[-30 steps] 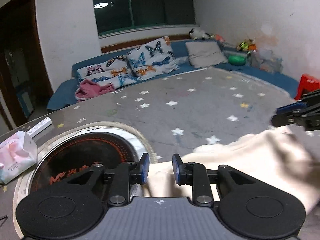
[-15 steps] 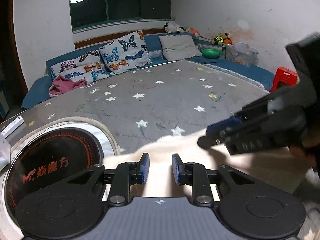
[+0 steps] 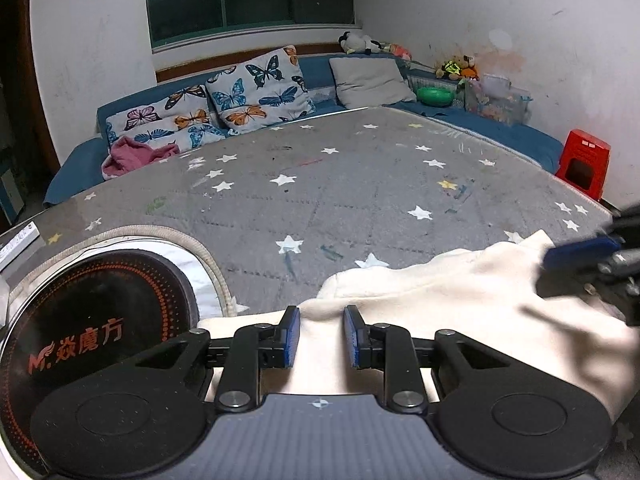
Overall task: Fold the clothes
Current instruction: 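Smooth the folded sweatshirt edges with both grippers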
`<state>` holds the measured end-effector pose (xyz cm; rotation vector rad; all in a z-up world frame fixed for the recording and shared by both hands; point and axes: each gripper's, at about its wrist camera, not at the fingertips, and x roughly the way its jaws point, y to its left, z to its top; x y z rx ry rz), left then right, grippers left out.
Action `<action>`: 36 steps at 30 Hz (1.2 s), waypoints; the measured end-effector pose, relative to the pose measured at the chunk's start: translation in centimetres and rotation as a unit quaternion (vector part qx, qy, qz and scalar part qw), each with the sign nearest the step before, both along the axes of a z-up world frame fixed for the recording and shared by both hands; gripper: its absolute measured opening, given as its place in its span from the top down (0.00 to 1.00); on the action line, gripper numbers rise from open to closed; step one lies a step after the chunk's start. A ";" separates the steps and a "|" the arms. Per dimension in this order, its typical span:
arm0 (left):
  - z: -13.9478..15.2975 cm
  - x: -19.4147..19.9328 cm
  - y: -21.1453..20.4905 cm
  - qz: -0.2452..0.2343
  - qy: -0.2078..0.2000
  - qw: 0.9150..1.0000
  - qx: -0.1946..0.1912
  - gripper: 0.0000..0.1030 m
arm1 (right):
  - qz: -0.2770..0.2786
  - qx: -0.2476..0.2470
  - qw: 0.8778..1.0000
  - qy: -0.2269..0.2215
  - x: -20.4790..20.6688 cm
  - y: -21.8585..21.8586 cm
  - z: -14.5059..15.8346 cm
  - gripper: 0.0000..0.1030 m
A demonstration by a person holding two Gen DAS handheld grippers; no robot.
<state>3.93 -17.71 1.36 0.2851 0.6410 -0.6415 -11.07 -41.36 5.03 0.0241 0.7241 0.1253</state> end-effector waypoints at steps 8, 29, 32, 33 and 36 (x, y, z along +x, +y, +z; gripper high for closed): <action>0.8 -2.0 1.1 0.011 -0.028 1.000 -0.006 0.73 | -0.034 0.005 0.999 0.002 -0.2 -2.0 -1.0 0.79; 0.1 -8.0 5.0 0.002 -0.005 1.000 -0.022 0.72 | 0.038 -0.154 0.987 -0.030 -0.9 0.9 -1.9 0.78; 0.2 -9.2 5.5 -0.005 0.000 1.000 -0.027 0.72 | 0.047 -0.157 0.986 -0.031 -1.8 0.7 -1.9 0.78; 0.3 -9.7 5.6 -0.008 0.000 1.000 -0.028 0.71 | 0.049 -0.156 0.986 -0.032 -2.2 0.6 -1.9 0.78; 0.7 -11.1 5.9 -0.014 -0.005 1.000 -0.024 0.71 | 0.043 -0.137 0.989 -0.040 -4.2 0.1 -0.8 0.78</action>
